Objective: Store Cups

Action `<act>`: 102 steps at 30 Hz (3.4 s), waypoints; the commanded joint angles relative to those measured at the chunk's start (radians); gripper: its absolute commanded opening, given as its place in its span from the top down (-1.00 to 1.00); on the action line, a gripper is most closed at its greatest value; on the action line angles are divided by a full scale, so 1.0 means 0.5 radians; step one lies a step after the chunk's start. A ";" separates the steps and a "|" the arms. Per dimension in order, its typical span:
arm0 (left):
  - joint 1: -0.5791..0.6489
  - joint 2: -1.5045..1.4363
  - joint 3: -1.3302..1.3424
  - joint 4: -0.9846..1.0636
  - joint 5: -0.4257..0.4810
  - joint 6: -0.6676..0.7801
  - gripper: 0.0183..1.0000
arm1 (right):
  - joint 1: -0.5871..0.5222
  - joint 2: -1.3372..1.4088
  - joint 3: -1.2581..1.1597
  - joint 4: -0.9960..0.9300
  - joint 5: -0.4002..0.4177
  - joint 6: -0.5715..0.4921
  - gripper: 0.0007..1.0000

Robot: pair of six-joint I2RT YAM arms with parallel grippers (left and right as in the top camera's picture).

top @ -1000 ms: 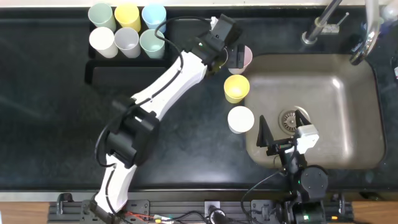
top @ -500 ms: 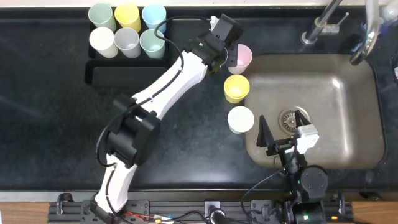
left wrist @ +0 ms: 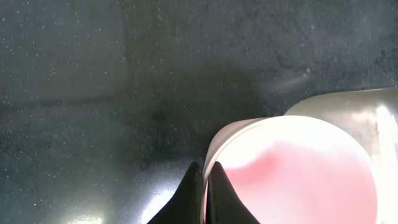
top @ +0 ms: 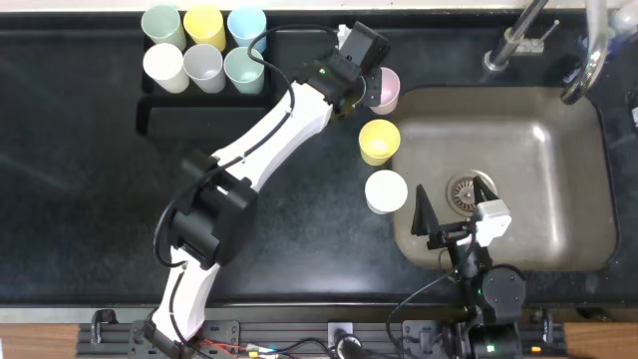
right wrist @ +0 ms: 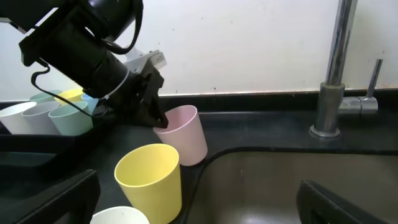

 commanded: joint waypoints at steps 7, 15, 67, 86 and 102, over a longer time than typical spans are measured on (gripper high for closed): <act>0.061 -0.666 0.063 -0.363 -0.372 0.061 0.97 | 0.003 -0.010 -0.027 0.011 0.015 0.008 -0.99; 0.492 -1.183 0.056 -0.818 -0.421 0.201 0.97 | 0.003 -0.010 -0.027 0.011 0.015 0.008 -1.00; 1.701 -0.848 -0.933 -0.280 0.166 1.267 0.97 | 0.003 -0.010 -0.027 0.010 0.015 0.008 -1.00; 1.701 -0.895 -0.933 -0.266 0.186 1.188 0.18 | 0.003 -0.010 -0.027 0.011 0.015 0.008 -0.99; 1.224 -1.487 -0.716 -0.434 0.157 0.587 -0.50 | 0.003 -0.010 -0.027 0.011 0.015 0.008 -0.99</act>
